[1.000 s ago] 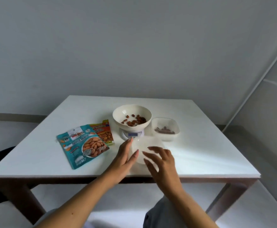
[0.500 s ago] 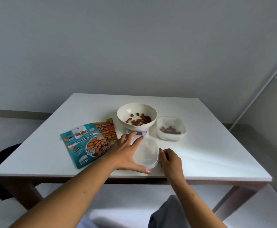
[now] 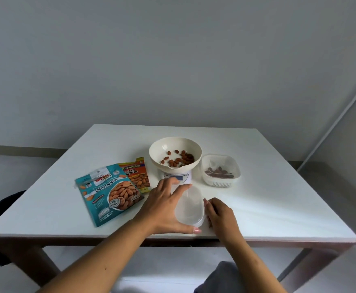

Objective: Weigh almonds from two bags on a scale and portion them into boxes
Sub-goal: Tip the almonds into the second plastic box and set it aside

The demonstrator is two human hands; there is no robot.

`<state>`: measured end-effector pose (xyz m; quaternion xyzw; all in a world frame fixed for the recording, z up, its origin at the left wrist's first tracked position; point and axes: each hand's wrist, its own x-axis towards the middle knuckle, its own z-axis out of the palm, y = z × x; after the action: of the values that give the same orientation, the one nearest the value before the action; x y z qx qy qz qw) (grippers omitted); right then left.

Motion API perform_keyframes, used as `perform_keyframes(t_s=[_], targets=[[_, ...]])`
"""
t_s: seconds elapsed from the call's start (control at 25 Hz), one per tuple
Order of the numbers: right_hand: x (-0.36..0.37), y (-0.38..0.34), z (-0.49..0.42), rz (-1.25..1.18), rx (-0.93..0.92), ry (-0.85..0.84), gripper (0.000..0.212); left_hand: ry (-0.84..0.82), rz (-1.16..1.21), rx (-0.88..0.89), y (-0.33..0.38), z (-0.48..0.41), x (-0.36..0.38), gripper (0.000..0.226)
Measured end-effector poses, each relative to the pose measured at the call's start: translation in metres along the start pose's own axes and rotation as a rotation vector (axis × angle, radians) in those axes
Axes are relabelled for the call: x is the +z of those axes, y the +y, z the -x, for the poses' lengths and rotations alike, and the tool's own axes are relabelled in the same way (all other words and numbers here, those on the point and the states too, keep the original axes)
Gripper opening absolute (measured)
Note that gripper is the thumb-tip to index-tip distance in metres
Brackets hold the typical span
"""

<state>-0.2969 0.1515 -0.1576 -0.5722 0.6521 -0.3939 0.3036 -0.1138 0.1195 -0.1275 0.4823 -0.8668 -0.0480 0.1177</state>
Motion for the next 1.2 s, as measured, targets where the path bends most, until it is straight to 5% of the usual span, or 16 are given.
perform_keyframes(t_s=[0.4,1.2], targets=[[-0.004,0.0,0.0,0.051,-0.053,-0.039,0.035,-0.203,-0.123,0.017,0.001,-0.004,-0.011,0.124],[-0.002,-0.006,0.004,-0.093,0.011,-0.021,0.032,0.09,0.086,-0.021,0.008,0.009,0.003,0.109]])
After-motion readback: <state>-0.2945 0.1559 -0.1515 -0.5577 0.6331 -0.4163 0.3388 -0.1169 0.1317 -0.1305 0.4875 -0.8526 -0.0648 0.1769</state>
